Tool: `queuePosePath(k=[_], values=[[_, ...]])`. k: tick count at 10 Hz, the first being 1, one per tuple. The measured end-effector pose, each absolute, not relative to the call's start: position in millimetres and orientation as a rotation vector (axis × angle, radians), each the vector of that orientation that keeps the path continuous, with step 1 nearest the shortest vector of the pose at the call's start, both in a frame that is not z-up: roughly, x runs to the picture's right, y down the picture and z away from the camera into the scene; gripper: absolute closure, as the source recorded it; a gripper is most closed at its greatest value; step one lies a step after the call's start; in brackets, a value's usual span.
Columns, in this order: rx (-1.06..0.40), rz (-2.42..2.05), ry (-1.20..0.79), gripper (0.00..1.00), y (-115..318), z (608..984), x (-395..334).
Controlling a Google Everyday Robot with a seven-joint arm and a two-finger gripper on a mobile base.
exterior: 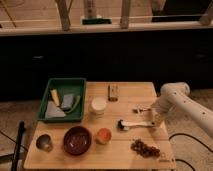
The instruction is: Place fork in paper cup
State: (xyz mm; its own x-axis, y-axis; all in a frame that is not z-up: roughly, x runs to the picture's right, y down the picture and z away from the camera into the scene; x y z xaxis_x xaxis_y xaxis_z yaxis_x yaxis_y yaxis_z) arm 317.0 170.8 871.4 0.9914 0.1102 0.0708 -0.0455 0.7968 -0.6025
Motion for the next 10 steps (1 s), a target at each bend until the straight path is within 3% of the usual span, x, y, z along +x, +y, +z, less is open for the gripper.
queuePosePath(k=[10], values=[[-0.664,-0.05,-0.153,0.24,148,888,297]])
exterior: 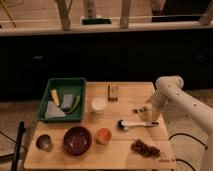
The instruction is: Place fork in paper cup
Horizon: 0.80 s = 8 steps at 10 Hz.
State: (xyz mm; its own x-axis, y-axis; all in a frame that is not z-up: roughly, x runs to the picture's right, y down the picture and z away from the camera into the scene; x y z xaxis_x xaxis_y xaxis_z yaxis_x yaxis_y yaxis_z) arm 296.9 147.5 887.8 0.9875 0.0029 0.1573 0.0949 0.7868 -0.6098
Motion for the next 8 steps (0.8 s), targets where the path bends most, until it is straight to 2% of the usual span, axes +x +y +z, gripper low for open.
queuePosePath(k=[6,8], values=[[-0.639,-0.101,-0.191,0.25,147,899,293],[-0.626,-0.114,-0.206,0.4,147,901,292]])
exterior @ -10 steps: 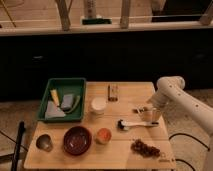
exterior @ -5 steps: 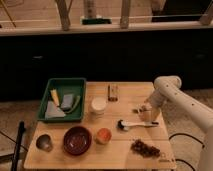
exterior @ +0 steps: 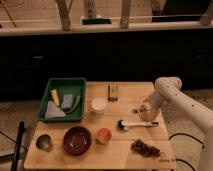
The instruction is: Place fork in paper cup
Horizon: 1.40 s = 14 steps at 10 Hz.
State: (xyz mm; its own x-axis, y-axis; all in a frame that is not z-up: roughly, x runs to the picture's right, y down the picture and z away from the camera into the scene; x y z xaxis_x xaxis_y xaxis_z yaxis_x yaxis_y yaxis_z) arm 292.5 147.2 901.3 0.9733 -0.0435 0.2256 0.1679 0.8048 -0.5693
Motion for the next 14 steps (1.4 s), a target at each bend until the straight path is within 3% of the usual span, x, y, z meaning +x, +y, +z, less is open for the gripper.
queuePosePath(k=[6,14], values=[[-0.635,-0.118,-0.234,0.98,151.9,911.4,290.8],[-0.645,-0.136,-0.242,1.0,152.1,911.6,288.2]])
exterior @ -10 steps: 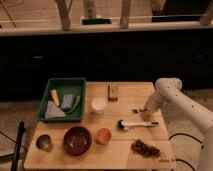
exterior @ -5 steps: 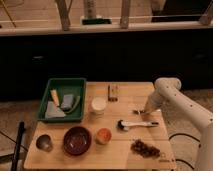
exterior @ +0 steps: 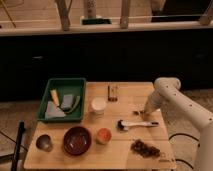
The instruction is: Place fork in paper cup
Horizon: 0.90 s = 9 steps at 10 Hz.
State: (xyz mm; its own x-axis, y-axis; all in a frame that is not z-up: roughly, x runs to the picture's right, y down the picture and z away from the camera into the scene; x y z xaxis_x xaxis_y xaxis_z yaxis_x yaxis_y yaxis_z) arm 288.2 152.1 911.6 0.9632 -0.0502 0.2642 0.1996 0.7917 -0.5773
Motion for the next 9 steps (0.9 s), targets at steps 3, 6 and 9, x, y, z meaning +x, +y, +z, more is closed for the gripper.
queuePosePath(k=[3,6,9], values=[[-0.643,-0.145,-0.247,1.0,151,909,287],[-0.59,-0.177,-0.276,1.0,123,882,282],[-0.561,-0.213,-0.305,1.0,104,864,270]])
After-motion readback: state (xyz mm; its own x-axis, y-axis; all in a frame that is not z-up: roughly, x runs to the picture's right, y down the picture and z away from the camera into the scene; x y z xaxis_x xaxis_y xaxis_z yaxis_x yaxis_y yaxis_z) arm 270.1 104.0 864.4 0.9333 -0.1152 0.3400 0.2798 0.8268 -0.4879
